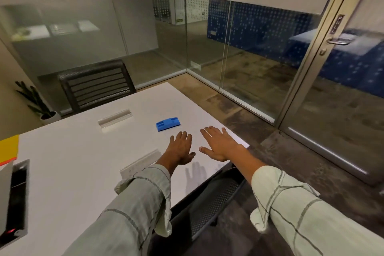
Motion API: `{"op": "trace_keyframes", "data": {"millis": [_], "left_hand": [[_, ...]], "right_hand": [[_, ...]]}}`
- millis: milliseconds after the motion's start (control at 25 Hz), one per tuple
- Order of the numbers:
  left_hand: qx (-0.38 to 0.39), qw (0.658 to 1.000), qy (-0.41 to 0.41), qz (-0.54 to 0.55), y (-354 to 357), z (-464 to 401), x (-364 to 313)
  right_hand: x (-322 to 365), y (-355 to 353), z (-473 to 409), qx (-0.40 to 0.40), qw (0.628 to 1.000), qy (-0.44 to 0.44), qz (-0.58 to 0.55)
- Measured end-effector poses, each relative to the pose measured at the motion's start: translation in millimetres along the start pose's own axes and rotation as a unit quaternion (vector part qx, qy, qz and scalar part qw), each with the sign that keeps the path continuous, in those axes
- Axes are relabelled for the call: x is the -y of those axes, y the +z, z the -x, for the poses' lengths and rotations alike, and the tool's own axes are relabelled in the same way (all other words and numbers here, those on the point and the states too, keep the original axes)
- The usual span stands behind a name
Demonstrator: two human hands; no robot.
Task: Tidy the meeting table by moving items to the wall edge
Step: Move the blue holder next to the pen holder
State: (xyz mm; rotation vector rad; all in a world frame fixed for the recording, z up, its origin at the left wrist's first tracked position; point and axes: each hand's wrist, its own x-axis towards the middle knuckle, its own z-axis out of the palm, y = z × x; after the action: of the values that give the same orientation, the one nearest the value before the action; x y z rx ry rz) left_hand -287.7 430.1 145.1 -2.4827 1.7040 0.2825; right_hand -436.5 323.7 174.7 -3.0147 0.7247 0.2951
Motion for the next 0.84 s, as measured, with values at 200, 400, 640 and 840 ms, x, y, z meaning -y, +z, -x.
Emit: {"op": "trace_keyframes", "data": {"millis": [200,400,640,840], "left_hand": [[-0.003,1.000,0.009,0.002,-3,-68,-47],[0.013,1.000,-0.013,0.025,21,-153,-69],[0.044,0.991,-0.104,0.078,53,-269,-87],[0.083,0.980,-0.154,0.098,42,-334,-104]], "right_hand": [[-73,8,-18,0.013,1.000,0.004,-0.007],[-144,39,-61,0.040,0.999,-0.010,-0.031],[-243,70,-154,0.083,0.994,-0.072,-0.029],[-312,64,-216,0.098,0.988,-0.118,-0.036]]}}
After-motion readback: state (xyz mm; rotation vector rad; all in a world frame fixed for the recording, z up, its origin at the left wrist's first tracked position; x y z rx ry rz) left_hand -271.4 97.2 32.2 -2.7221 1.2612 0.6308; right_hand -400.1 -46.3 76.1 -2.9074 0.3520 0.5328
